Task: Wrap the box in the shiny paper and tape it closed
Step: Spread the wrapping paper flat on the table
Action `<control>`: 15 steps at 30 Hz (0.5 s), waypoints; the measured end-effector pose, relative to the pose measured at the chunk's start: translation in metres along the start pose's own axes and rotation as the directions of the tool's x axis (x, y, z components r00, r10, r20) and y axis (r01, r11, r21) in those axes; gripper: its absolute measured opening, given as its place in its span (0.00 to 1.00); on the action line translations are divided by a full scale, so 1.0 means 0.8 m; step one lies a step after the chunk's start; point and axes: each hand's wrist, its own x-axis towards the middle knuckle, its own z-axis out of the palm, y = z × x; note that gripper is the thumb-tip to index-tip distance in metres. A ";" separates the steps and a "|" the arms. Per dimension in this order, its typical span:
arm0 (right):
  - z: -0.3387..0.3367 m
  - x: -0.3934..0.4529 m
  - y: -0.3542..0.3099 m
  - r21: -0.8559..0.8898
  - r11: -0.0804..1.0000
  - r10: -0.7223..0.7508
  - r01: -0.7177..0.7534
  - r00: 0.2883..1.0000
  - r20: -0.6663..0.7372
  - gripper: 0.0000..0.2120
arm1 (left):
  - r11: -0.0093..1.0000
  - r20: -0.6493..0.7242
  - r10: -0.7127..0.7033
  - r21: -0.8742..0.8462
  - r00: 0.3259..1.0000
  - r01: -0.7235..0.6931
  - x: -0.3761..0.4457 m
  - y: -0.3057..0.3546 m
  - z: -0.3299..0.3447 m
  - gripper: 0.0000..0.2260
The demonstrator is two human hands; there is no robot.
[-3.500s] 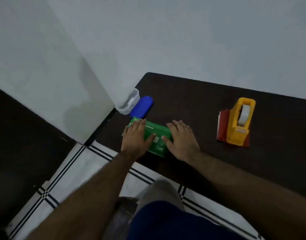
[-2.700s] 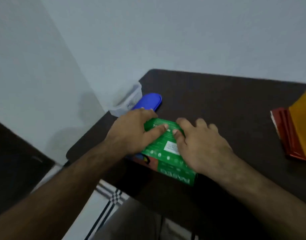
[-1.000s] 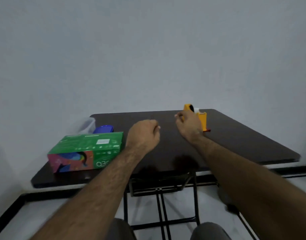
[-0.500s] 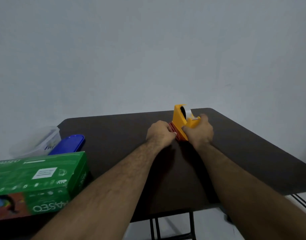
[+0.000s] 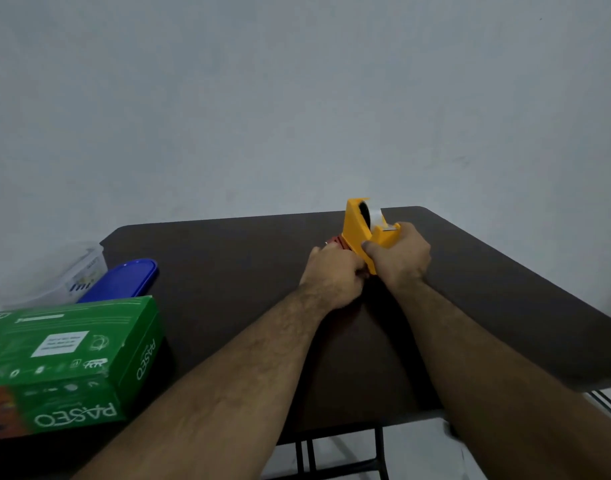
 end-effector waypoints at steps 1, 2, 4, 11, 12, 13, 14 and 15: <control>-0.001 0.000 -0.001 0.009 1.000 0.004 -0.004 1.000 0.000 0.31 | 1.000 -0.005 0.006 0.016 1.000 -0.006 0.000 0.001 -0.001 0.09; -0.001 -0.001 -0.001 0.015 1.000 0.007 -0.007 1.000 -0.003 0.31 | 0.999 -0.008 0.011 0.032 1.000 -0.010 -0.001 0.002 -0.002 0.09; -0.002 -0.001 -0.003 0.013 1.000 0.012 -0.012 1.000 -0.014 0.33 | 0.997 -0.015 0.024 0.074 1.000 -0.022 -0.005 0.002 -0.006 0.10; -0.007 -0.005 0.001 0.017 0.999 0.029 -0.028 0.998 -0.060 0.31 | 0.955 0.018 -0.029 0.296 0.999 0.022 -0.033 -0.012 -0.032 0.07; -0.008 -0.005 0.002 0.014 0.999 0.030 -0.029 0.998 -0.064 0.31 | 0.944 0.027 -0.032 0.331 0.999 0.021 -0.039 -0.013 -0.036 0.07; -0.008 -0.005 0.002 0.011 0.999 0.033 -0.033 0.997 -0.066 0.31 | 0.933 0.036 -0.035 0.360 0.999 0.020 -0.046 -0.013 -0.042 0.07; -0.008 -0.005 0.002 0.004 0.999 0.036 -0.036 0.997 -0.066 0.31 | 0.924 0.043 -0.039 0.382 0.998 0.019 -0.054 -0.013 -0.047 0.07; -0.009 -0.005 0.001 -0.008 0.999 0.041 -0.041 0.997 -0.067 0.32 | 0.917 0.044 -0.046 0.397 0.998 0.024 -0.061 -0.013 -0.051 0.07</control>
